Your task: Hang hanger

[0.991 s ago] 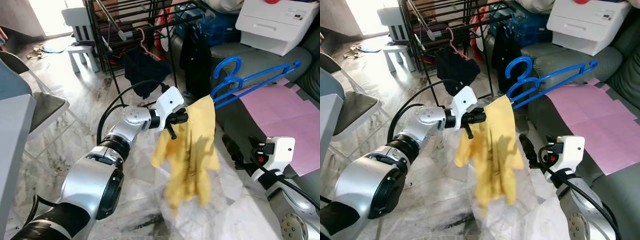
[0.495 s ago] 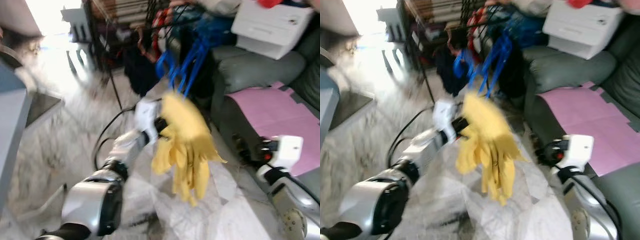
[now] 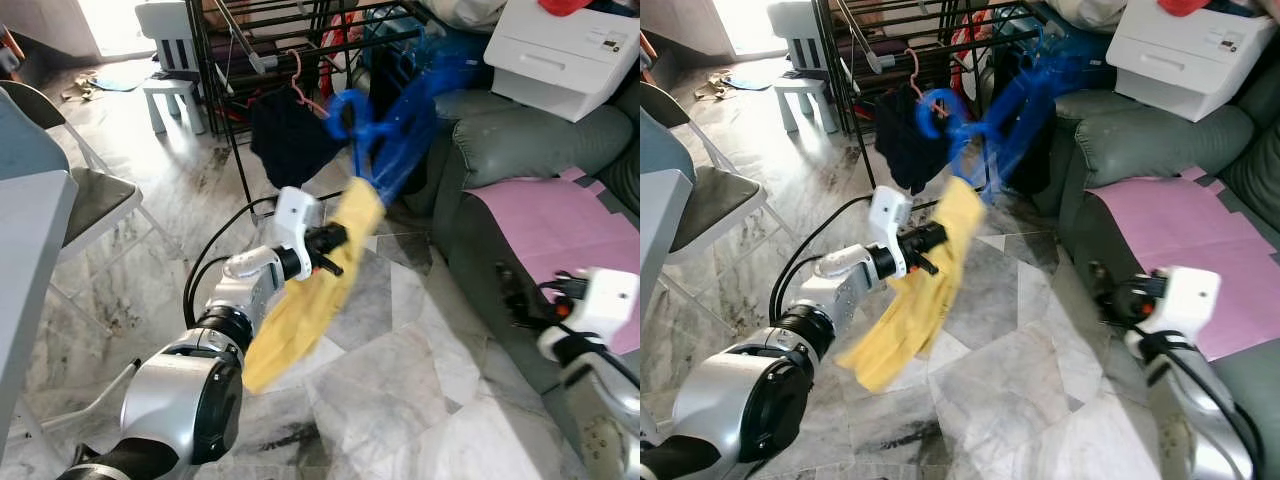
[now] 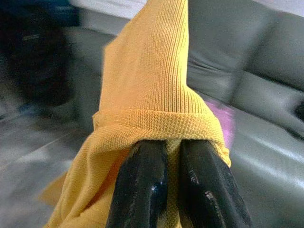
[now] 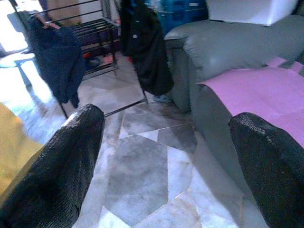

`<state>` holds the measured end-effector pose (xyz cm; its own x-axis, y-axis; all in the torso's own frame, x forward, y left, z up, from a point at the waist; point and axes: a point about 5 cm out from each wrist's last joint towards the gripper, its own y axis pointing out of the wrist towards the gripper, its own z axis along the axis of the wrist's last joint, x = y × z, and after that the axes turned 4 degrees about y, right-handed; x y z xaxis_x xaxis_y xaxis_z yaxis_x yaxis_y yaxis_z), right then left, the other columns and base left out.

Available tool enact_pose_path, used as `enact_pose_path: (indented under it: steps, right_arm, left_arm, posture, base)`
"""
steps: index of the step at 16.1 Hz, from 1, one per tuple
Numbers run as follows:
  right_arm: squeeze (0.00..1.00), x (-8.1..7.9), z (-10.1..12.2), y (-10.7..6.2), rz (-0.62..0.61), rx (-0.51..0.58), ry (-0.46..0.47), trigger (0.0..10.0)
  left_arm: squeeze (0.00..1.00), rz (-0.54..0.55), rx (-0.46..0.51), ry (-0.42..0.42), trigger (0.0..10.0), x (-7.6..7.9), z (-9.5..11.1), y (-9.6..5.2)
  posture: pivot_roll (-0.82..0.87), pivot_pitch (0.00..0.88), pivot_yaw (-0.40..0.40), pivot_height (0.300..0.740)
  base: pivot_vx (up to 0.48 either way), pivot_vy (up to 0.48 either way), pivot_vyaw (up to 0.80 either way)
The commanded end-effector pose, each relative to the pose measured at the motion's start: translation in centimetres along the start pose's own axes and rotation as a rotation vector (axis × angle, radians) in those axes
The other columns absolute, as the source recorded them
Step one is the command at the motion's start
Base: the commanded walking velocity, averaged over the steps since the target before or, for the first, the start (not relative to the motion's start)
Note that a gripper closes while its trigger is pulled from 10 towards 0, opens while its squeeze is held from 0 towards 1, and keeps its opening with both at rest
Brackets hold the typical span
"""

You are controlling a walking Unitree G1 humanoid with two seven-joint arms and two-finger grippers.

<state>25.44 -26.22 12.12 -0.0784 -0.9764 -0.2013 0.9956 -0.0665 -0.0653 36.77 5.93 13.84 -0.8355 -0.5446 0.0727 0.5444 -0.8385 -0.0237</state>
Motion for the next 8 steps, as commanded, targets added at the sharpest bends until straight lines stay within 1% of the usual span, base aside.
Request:
enact_pose_path:
  steps: [1,2,3,4,5,7,8]
  right_arm:
    - [0.0,0.4,0.1,0.0,-0.016,0.004,0.011,10.0]
    - [0.0,0.7,0.4,0.2,-0.03,0.012,0.015,10.0]
    - [0.0,1.1,0.6,0.4,-0.05,0.022,0.013,10.0]
    - [0.0,1.3,0.8,0.5,-0.062,0.03,0.024,10.0]
    - [0.0,1.3,0.9,0.6,-0.065,0.038,0.059,10.0]
    - [0.0,0.8,0.6,0.6,-0.038,0.026,0.087,10.0]
    - [0.0,0.4,0.3,0.7,-0.022,0.011,0.091,10.0]
  left_arm:
    - [0.0,-0.107,0.015,0.125,10.0,0.2,1.9,0.4]
    - [0.0,-0.212,-0.027,0.208,10.0,0.4,2.1,0.0]
    - [0.0,-0.305,-0.072,0.315,10.0,0.4,2.6,-0.3]
    - [0.0,-0.328,-0.093,0.377,10.0,0.3,3.0,-0.5]
    - [0.0,-0.358,-0.109,0.464,10.0,0.2,3.7,-0.7]
    - [0.0,-0.374,-0.099,0.498,10.0,0.3,4.3,-0.5]
    - [0.0,-0.37,-0.07,0.467,10.0,0.5,4.5,-0.2]
  posture:
    - [-0.09,0.0,0.039,0.74]
    - [-0.08,0.0,0.04,0.74]
    - [-0.08,0.0,0.042,0.74]
    - [-0.07,0.0,0.044,0.74]
    - [-0.08,0.0,0.05,0.74]
    - [-0.08,0.0,0.051,0.74]
    - [-0.08,0.0,0.053,0.74]
  base:
    - [0.0,0.0,0.0]
    - [0.0,0.0,0.0]
    - [0.0,0.0,0.0]
    - [0.0,0.0,0.0]
    - [0.0,0.0,0.0]
    - [0.0,0.0,0.0]
    - [0.0,0.0,0.0]
